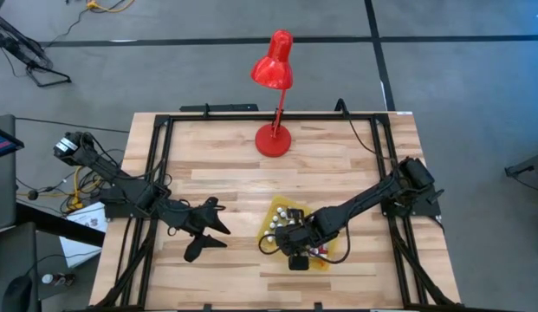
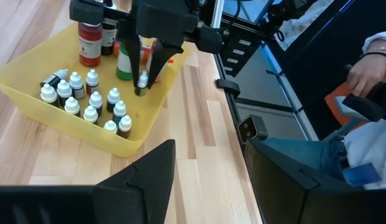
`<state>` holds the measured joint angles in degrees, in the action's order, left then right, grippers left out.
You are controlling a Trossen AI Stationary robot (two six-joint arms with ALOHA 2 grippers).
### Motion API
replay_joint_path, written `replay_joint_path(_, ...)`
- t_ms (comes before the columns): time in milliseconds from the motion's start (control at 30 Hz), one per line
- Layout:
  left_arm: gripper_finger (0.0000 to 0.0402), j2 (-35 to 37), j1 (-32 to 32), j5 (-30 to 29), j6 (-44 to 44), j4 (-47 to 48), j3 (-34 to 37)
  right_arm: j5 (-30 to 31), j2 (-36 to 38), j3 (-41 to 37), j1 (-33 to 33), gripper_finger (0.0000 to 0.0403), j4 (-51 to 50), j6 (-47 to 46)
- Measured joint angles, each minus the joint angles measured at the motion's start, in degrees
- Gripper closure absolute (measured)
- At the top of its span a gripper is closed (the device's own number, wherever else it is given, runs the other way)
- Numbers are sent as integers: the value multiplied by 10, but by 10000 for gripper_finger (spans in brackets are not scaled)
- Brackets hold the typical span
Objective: Pick & Place food coloring
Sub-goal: Put the green food coloring into the yellow bin, then return to Home Position
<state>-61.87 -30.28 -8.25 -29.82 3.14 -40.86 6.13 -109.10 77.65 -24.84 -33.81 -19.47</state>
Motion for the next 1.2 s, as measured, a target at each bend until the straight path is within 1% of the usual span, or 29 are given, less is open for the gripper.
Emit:
replay_joint_path(67,213,0,0,0,0,0,0,0,-11,1,0,338,8,-14)
replay_joint_path(267,213,0,0,0,0,5,0,2,-40,0,-7,338,16,-16)
replay_joint_path(433,213,0,0,0,0,6,0,18,-44,0,-9,337,26,-15)
replay_joint_path(733,213,0,0,0,0,9,0,15,-43,0,-3,330,30,-15)
replay_joint_path(867,213,0,0,0,0,9,0,14,-43,0,0,303,30,-15)
replay_joint_path(1067,213,0,0,-1,-1,9,0,12,-43,2,3,235,25,-16)
replay_joint_path(1200,213,0,0,-1,-3,9,0,11,-33,43,3,203,-50,-7)
